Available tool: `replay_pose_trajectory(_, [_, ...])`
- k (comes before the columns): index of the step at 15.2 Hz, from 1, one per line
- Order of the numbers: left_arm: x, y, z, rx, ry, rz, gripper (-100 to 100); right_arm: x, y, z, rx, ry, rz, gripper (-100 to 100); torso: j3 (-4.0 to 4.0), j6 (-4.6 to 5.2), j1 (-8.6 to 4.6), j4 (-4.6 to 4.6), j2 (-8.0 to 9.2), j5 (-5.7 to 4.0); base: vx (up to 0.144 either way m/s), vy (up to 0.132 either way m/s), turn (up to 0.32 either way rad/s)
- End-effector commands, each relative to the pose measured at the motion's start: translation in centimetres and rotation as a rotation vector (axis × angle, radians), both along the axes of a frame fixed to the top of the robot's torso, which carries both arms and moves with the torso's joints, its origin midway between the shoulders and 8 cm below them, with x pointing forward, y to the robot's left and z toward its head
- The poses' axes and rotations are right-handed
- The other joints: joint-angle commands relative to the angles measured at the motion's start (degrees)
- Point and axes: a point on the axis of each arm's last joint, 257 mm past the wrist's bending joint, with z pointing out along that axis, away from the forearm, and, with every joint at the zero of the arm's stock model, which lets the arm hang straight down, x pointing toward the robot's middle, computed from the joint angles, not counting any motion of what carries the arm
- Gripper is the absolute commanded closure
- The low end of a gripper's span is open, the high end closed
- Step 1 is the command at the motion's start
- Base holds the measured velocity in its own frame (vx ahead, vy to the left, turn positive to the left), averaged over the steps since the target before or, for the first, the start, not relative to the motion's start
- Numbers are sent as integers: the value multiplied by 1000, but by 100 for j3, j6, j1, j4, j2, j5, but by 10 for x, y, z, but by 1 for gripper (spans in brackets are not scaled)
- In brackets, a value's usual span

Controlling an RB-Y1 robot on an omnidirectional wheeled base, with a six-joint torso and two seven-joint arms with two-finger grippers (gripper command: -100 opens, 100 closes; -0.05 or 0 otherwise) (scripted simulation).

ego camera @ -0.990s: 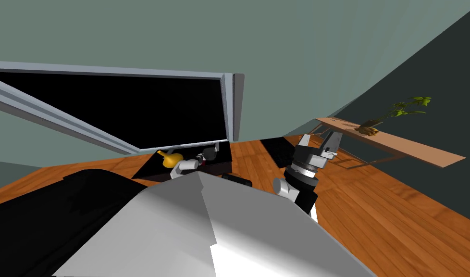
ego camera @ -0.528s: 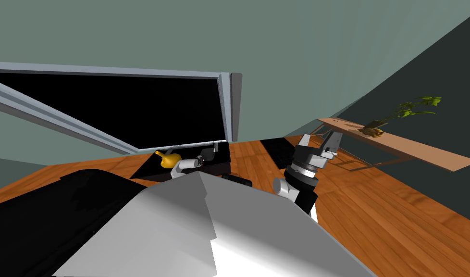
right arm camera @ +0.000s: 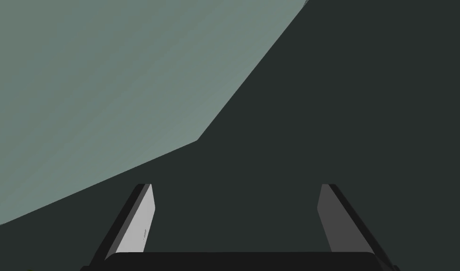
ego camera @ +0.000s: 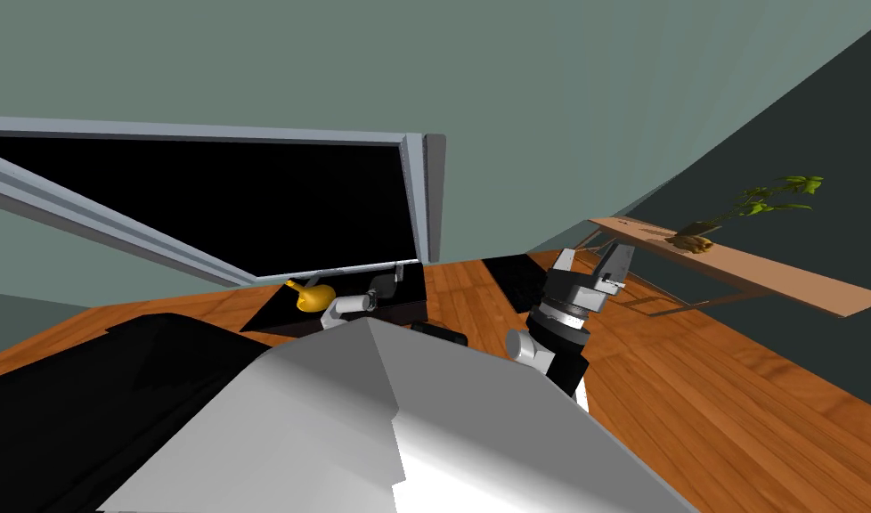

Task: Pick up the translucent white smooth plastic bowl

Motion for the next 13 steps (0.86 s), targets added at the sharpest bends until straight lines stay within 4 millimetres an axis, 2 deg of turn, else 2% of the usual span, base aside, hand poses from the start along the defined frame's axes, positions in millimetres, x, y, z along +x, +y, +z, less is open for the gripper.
replay_pose_trajectory(1, [1, -2, -7, 0, -2, 0, -100, 0, 0, 0, 0, 0, 0, 0, 0, 0, 0, 0, 0, 0, 0, 0, 0])
replay_pose_trajectory(2, [1, 0, -3, -1, 0, 0, -100, 0, 0, 0, 0, 0, 0, 0, 0, 0, -1, 0, -1, 0, 0, 0, 0])
replay_pose_trajectory(3, [1, 0, -4, 0, -1, 0, 100, 0, 0, 0, 0, 0, 0, 0, 0, -1, -1, 0, 0, -1, 0, 0, 0])
replay_pose_trajectory(6, [6, 2, 0, 8, -12, -4, 100, 0, 0, 0, 0, 0, 0, 0, -1, -14, 1, -12, 9, 20, -2, 1, -5])
replay_pose_trajectory(12, [-3, 3, 15, 2, 1, -1, 100, 0, 0, 0, 0, 0, 0, 0, 9, -17, 7, -2, 21, 16, 4, -2, 13])
replay_pose_trajectory(13, [-2, 3, 11, 2, -1, -1, 100, 0, 0, 0, 0, 0, 0, 0, 10, -16, 6, -1, 21, 15, 0, 0, 0])
